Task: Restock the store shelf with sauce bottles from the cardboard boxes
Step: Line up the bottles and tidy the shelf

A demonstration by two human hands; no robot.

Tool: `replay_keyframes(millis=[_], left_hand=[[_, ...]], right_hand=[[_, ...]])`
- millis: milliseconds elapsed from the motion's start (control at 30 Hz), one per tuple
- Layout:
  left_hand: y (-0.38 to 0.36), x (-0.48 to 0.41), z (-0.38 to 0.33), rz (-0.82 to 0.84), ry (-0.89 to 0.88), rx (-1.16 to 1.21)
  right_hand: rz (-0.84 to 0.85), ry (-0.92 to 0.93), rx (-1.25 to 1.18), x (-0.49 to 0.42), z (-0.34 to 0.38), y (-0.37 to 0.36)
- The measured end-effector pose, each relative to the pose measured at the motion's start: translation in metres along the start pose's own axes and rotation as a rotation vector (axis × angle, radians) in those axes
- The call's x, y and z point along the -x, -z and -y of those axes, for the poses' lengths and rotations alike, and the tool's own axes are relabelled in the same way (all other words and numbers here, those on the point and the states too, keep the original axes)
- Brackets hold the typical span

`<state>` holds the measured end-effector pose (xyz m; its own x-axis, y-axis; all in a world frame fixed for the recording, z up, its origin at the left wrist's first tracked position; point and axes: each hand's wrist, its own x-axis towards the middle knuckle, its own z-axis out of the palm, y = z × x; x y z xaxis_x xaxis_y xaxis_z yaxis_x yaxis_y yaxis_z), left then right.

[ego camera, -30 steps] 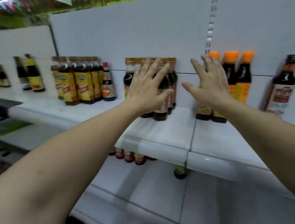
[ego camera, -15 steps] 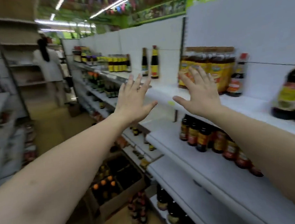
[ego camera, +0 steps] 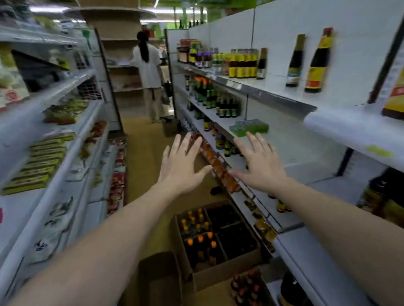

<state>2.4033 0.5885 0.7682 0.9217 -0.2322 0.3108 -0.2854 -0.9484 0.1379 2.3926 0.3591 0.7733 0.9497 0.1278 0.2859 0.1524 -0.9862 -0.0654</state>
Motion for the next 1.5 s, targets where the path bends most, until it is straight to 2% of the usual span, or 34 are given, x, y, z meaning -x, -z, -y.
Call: replay_keyframes(millis=[467,767,1000,1167,1333,1500], left_hand=[[-0.160,-0.109,0.101,0.235,0.191,0.093],[-0.272,-0.145,0.181,0.524,0.297,0.223],[-0.368,-0.162,0.214,0.708,0.373,0.277],[-0.475,-0.164,0.233,0.801,0.476,0.380],[-0.615,-0.153,0.241,0.837,0.553,0.436],[-0.741,-0.142,0.246,0.873,0.460,0.293]], right_hand=[[0.354,0.096,-0.085,-0.174,0.010,-0.184],[0.633,-0.051,-0.083,-0.222,0.016,-0.308],[0.823,-0.105,-0.136,-0.234,0.007,-0.411],[0.918,-0.083,-0.186,-0.228,-0.004,-0.518],[1.011,-0.136,-0.261,-0.211,-0.026,-0.664],[1.116,-0.196,-0.308,-0.178,-0.049,-0.793]])
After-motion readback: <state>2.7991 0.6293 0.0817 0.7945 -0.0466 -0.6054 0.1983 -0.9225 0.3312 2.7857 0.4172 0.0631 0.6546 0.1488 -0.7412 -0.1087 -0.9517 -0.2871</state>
